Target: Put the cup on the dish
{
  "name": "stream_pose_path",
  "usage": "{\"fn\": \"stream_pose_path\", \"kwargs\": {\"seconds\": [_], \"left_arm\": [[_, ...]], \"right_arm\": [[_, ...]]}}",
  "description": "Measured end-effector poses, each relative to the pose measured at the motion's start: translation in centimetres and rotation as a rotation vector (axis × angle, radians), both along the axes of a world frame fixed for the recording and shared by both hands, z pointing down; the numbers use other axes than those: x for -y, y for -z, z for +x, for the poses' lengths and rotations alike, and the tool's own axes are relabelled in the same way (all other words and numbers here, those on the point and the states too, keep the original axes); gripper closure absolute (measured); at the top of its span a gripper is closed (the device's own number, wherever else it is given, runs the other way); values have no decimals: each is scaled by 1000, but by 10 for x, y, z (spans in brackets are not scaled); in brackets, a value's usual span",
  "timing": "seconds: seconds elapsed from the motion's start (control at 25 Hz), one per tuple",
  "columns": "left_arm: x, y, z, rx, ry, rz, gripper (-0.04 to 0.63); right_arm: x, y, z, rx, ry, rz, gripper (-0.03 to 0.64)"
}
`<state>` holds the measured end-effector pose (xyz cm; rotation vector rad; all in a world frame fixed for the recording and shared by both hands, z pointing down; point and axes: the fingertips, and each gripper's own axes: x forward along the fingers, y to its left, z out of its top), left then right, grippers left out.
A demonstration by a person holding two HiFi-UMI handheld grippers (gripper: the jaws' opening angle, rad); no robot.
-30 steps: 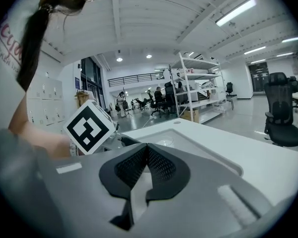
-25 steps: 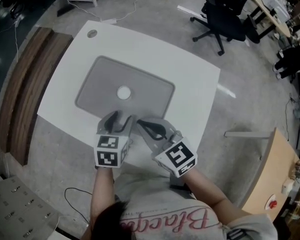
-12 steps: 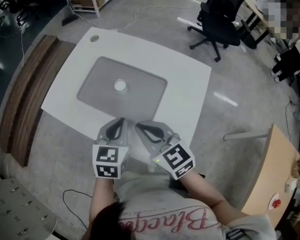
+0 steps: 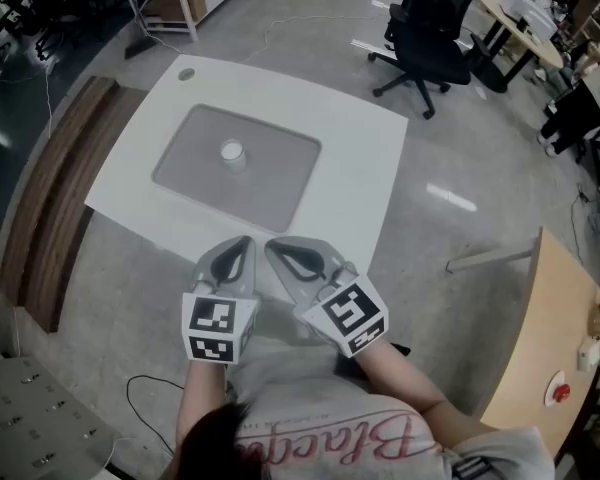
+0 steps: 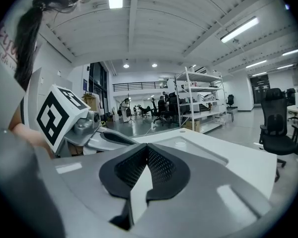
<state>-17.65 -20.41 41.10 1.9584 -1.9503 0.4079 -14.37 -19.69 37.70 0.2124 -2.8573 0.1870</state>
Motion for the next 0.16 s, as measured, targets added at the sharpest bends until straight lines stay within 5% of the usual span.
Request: {"fn": "stream_pose_path", "kwargs": {"seconds": [0.16], "left_arm": [[-18, -10, 9, -13, 17, -19, 597]], "right_arm": [[-14, 0, 15, 1, -7, 9, 615]]}}
